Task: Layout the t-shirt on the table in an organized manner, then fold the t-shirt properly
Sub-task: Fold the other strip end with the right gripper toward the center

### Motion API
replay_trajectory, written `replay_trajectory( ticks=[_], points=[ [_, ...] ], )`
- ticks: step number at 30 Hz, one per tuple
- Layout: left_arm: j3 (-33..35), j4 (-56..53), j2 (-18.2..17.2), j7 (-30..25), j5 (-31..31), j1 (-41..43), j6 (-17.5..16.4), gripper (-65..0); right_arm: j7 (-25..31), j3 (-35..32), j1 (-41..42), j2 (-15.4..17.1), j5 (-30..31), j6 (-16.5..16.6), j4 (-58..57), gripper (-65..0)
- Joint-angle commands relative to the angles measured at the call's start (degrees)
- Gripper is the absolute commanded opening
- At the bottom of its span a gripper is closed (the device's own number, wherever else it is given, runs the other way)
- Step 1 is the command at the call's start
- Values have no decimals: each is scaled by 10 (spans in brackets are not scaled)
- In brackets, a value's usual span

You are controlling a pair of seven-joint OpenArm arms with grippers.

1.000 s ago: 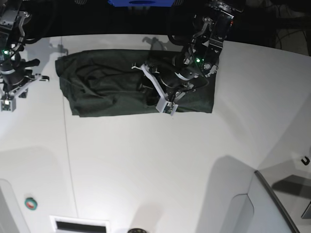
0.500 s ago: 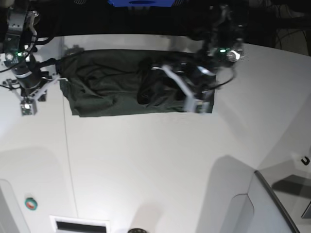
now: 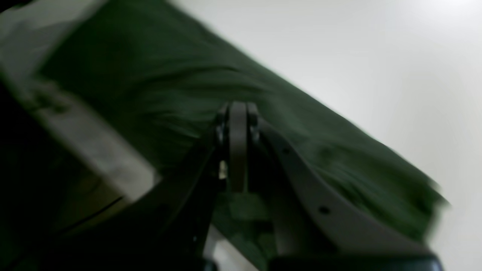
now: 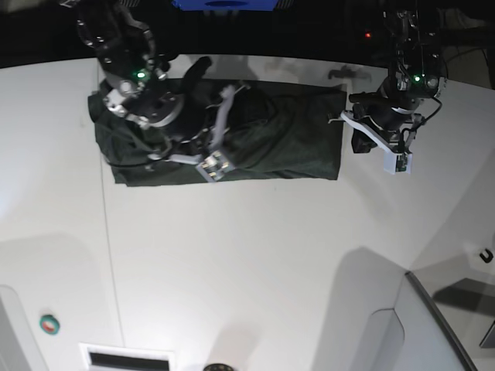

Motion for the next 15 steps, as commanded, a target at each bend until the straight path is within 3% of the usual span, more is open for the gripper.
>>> replay_trajectory(
  ticks=[1,6,10,15],
  points=[
    [-7,8,-5,-12,-4,2,-1,-650,1,-8,20,-5,-3,-3,-11,-650],
    [-42,5,-34,-12,-4,32,-2,-650,-13,13,69,-54,-3,-3,-131,-650],
    [-82,1,-70,-12,-4,56,-2,-650,-13,57,79,-53,-3,-3,-176,-650],
    [-123,-29,-96,-36,-4,72,-3,-650,-17,106,59,-25,-3,-3,-164,-650]
  ],
)
